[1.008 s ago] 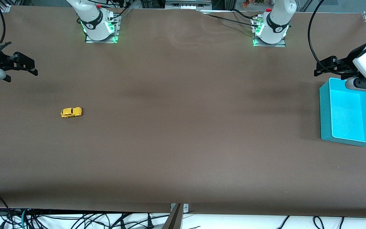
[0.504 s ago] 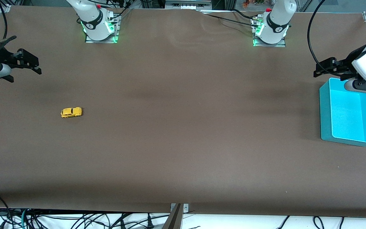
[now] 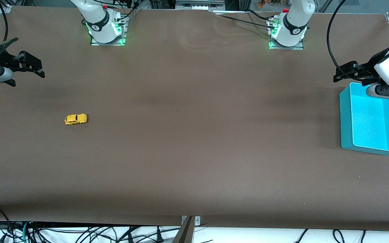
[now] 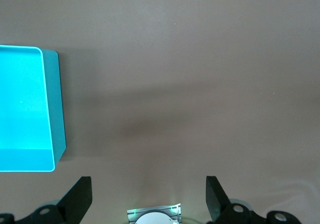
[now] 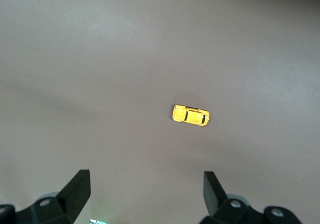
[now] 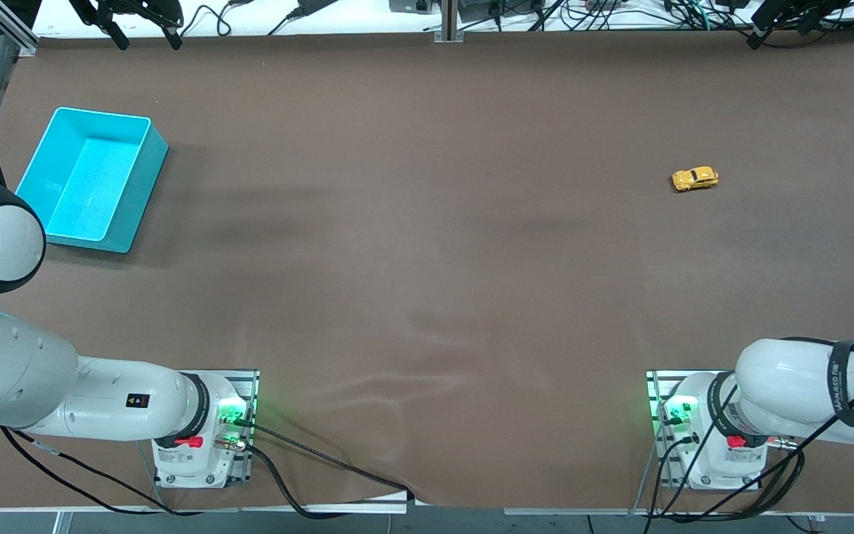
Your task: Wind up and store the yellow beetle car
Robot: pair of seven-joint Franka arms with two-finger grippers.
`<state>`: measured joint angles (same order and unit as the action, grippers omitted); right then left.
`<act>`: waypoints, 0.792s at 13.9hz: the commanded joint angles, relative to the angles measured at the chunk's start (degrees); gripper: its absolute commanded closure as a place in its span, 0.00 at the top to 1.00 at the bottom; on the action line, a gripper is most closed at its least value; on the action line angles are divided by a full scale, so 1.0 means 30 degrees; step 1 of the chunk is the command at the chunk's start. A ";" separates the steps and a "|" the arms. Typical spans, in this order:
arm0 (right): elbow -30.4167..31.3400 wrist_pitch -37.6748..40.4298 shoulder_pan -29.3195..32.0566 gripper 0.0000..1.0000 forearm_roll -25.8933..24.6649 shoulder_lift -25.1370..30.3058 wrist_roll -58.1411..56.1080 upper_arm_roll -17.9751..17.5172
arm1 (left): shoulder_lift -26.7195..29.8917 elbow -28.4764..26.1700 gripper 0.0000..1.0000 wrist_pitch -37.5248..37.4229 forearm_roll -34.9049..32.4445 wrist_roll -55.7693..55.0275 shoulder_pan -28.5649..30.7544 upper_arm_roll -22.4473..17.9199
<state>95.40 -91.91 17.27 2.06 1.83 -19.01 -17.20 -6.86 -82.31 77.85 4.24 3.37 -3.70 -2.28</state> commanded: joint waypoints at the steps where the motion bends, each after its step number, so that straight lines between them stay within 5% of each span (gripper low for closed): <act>1: -0.0336 0.0694 0.0104 1.00 -0.0011 0.0092 0.0181 -0.0095 | -0.0290 0.0600 1.00 -0.0110 -0.0182 0.0018 0.0004 -0.0002; 11: 0.1715 0.0579 -0.2181 1.00 -0.0187 0.1616 0.3435 0.1486 | -0.0290 0.0629 1.00 -0.0081 -0.0182 0.0018 -0.0025 0.0027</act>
<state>98.56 -90.16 12.43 1.94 4.69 -11.03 -14.26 -7.09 -82.11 77.85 4.24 3.37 -3.73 -2.26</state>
